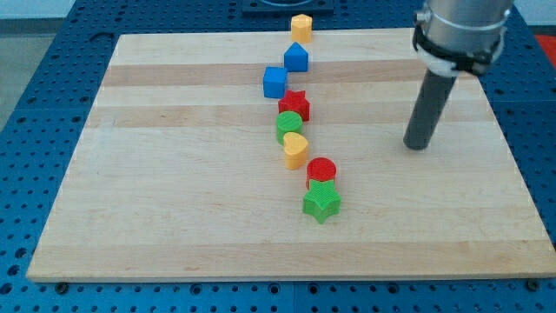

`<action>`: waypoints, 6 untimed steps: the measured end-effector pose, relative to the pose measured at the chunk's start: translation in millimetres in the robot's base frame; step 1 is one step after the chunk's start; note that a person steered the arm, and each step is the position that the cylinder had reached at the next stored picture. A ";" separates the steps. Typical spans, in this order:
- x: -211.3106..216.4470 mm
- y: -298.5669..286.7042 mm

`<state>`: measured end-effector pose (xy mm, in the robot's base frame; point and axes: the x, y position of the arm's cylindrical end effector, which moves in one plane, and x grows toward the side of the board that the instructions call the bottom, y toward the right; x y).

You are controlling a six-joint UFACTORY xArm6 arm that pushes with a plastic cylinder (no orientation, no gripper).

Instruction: Point at the red circle

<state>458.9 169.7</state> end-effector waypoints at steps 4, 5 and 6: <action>22.5 -88.3; 27.2 -101.8; 27.2 -101.9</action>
